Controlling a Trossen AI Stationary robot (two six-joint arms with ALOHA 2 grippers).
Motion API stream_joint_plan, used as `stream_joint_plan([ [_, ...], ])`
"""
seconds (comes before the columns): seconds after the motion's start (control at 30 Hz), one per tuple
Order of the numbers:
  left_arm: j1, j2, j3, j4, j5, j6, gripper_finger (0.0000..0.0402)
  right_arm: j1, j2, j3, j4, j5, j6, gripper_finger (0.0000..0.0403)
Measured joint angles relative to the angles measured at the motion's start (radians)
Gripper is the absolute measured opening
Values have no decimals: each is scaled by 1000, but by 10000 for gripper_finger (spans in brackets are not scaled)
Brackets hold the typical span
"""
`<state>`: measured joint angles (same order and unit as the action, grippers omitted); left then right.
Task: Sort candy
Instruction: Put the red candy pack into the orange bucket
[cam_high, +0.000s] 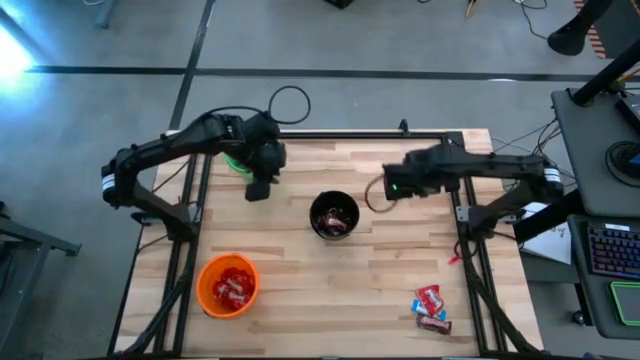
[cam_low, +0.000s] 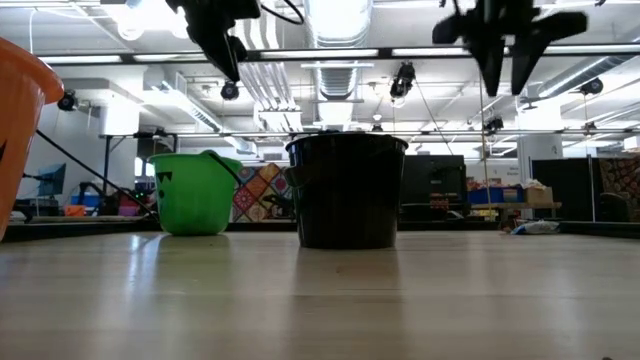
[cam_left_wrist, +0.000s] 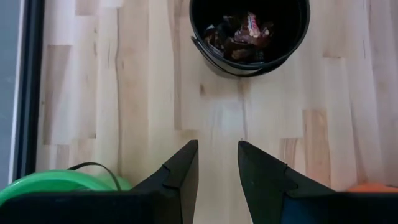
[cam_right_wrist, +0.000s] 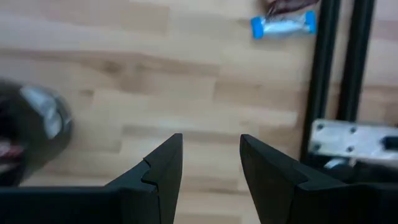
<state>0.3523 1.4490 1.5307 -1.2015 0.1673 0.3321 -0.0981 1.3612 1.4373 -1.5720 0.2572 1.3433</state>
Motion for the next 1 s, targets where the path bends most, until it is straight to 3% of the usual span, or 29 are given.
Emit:
stream_joint_plan([
  [0.5,-14,-45,-1,-39,-1,-41,94,456,14,-4,1,-86,342,153],
  [1.0,-68,-125,-2,-130,0,-61,94,742,154,-4,20,-253,649,153],
])
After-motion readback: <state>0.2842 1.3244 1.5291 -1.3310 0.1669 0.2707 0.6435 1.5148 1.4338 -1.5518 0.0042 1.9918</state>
